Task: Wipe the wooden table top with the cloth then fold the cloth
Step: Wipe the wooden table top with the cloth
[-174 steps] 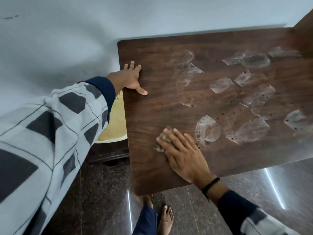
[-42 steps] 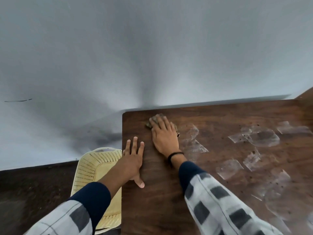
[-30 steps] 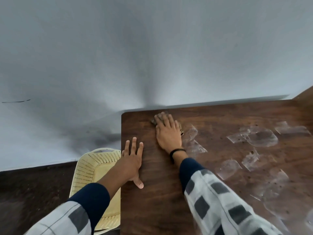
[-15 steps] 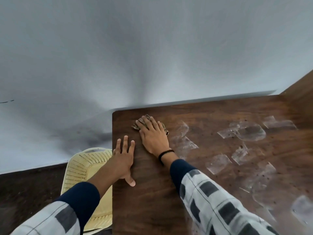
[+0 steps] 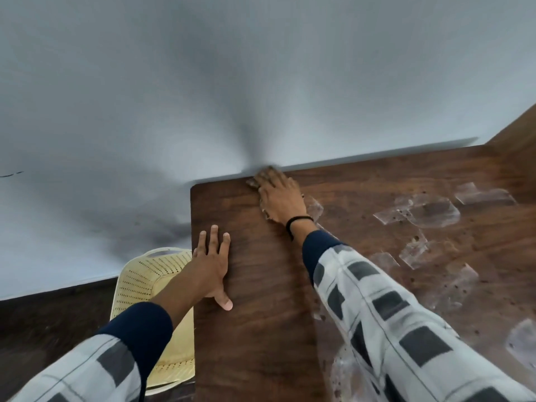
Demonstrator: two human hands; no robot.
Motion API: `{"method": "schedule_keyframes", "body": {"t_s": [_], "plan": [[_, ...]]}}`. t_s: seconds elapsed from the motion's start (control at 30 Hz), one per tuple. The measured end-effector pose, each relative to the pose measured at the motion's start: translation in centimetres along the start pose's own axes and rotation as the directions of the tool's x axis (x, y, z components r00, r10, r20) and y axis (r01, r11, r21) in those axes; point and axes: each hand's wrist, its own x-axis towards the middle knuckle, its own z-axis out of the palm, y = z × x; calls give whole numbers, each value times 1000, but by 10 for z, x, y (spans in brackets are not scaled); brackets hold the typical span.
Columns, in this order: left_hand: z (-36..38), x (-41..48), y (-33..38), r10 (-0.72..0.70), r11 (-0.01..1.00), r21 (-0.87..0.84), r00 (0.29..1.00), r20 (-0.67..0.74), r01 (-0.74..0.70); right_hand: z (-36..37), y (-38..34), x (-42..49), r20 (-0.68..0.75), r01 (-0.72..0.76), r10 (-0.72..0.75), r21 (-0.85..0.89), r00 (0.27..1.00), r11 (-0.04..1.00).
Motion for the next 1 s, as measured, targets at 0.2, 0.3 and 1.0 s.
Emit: {"method": "schedule_keyframes", "body": {"t_s": [0.2, 0.3, 1.0], "plan": [[3, 3, -1, -16, 999, -42, 1000, 4, 16, 23, -27, -60, -14, 63, -63, 39, 998, 997], [1, 1, -1, -19, 998, -57, 1000, 5, 19, 17, -8, -59, 31, 160, -161, 21, 987, 987], [-2, -4, 0, -16, 997, -72, 1000, 20, 18, 14, -11, -110, -52, -111, 111, 8, 992, 994]]}}
